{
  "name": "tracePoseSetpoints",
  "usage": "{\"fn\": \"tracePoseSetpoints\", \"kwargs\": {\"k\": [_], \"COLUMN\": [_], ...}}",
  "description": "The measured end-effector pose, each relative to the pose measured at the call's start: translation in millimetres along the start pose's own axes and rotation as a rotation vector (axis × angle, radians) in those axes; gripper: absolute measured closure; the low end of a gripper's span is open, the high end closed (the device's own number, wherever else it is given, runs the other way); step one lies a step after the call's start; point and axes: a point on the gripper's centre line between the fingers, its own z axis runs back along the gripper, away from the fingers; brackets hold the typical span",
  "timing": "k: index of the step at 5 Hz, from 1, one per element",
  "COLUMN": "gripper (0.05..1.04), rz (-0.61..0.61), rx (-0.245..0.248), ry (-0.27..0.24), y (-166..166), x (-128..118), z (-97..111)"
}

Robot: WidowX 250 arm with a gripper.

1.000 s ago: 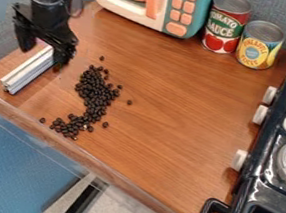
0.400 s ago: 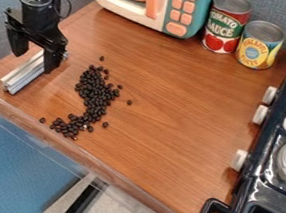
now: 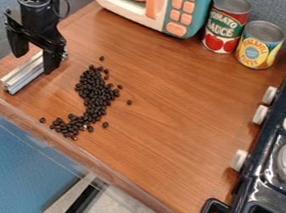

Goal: Sweep into pile

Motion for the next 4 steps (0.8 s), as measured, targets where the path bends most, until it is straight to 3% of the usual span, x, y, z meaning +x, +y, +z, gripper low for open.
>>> {"fn": "tracePoseSetpoints", "kwargs": {"k": [2, 4], "gripper": [0.136, 0.691], "rz": [0.010, 0.018], "rx": [0.029, 0.041], "ry": [0.024, 0.023], "y": [-0.2, -1.0], "x": [-5.1, -4.0], "z": [-14.8, -17.6]}}
